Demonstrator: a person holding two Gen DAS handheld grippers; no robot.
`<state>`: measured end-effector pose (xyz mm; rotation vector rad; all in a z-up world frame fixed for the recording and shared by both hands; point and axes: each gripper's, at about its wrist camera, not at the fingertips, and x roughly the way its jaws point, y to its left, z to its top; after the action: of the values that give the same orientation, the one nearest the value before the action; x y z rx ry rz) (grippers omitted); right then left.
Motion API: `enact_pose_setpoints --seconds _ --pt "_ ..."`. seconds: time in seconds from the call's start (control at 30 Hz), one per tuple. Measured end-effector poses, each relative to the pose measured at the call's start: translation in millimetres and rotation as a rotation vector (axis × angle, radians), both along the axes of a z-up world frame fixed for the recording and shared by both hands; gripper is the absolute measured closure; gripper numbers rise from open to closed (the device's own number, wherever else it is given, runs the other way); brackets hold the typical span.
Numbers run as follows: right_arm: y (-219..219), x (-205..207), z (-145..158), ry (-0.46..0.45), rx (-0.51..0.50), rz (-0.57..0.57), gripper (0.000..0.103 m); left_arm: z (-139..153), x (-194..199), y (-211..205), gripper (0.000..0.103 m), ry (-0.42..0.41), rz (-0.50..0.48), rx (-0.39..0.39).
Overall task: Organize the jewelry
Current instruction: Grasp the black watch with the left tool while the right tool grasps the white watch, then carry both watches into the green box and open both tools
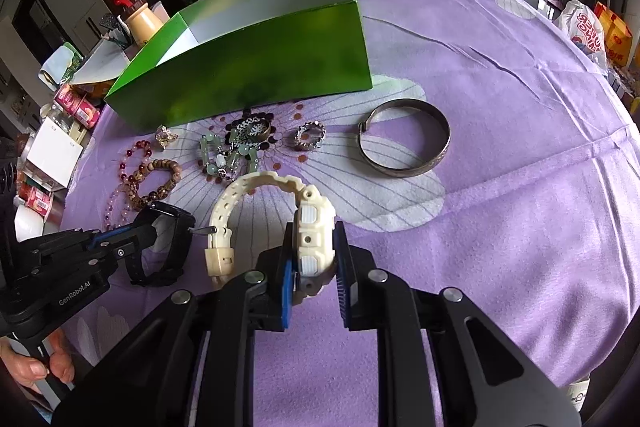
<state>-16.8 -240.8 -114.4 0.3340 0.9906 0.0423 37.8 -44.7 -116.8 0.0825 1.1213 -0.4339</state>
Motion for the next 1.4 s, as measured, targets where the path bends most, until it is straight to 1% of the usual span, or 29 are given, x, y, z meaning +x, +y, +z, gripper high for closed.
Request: enact_pose_setpoints --seconds 0.17,0.3,0.4,0.53,0.63,0.77,0.83,1.0,1.17,1.27,1.3,1.33,1.37,1.4 --pt "-8.5 -0.7 16.7 -0.041 0.033 -0.004 0.085 14.9 5.4 10.4 0.098 0.016 0.012 -0.093" --pt "-8.6 6.2 38.2 -0.095 0.036 0.012 0.085 41.9 17.0 20.6 0.098 -0.039 0.042 -0.141" --pt "-5.3 17.5 53.4 -0.134 0.030 0.022 0.085 63.4 30.8 27.7 0.098 -0.094 0.076 -0.140" --pt "-3.0 37.4 74.8 -0.195 0.008 0.024 0.085 89.2 55.7 33.6 0.098 -0.173 0.134 -0.109" --pt "-2.6 56.6 86.1 -0.230 -0.009 0.026 0.085 99.1 78.9 34.2 0.098 -0.205 0.161 -0.087" --pt "-1.0 84.9 92.4 -0.243 -0.027 0.029 0.085 99.1 105.5 28.6 0.097 -0.220 0.180 -0.058" --pt "1.7 100.9 92.2 -0.242 -0.047 0.032 0.085 96.8 118.9 25.1 0.097 -0.213 0.188 -0.054" --pt "8.4 140.1 74.3 -0.179 -0.081 0.044 0.085 78.1 152.2 16.3 0.097 -0.167 0.203 -0.023" --pt "14.2 169.8 54.8 -0.119 -0.107 0.048 0.085 60.9 172.1 5.2 0.096 -0.135 0.210 0.014" --pt "17.1 184.5 48.0 -0.108 -0.122 0.054 0.084 55.5 182.3 -4.8 0.091 -0.134 0.216 0.038" --pt "17.4 186.6 47.0 -0.110 -0.127 0.050 0.078 54.2 185.1 -6.6 0.083 -0.132 0.221 0.046" --pt "15.2 187.8 48.3 -0.115 -0.122 0.041 0.071 54.0 187.2 -7.5 0.067 -0.130 0.223 0.049" --pt "12.0 186.0 50.7 -0.126 -0.107 0.034 0.062 54.8 188.2 -8.2 0.058 -0.135 0.227 0.052" --pt "8.5 182.3 54.6 -0.142 -0.095 0.029 0.061 57.5 186.8 -8.4 0.045 -0.153 0.232 0.059"
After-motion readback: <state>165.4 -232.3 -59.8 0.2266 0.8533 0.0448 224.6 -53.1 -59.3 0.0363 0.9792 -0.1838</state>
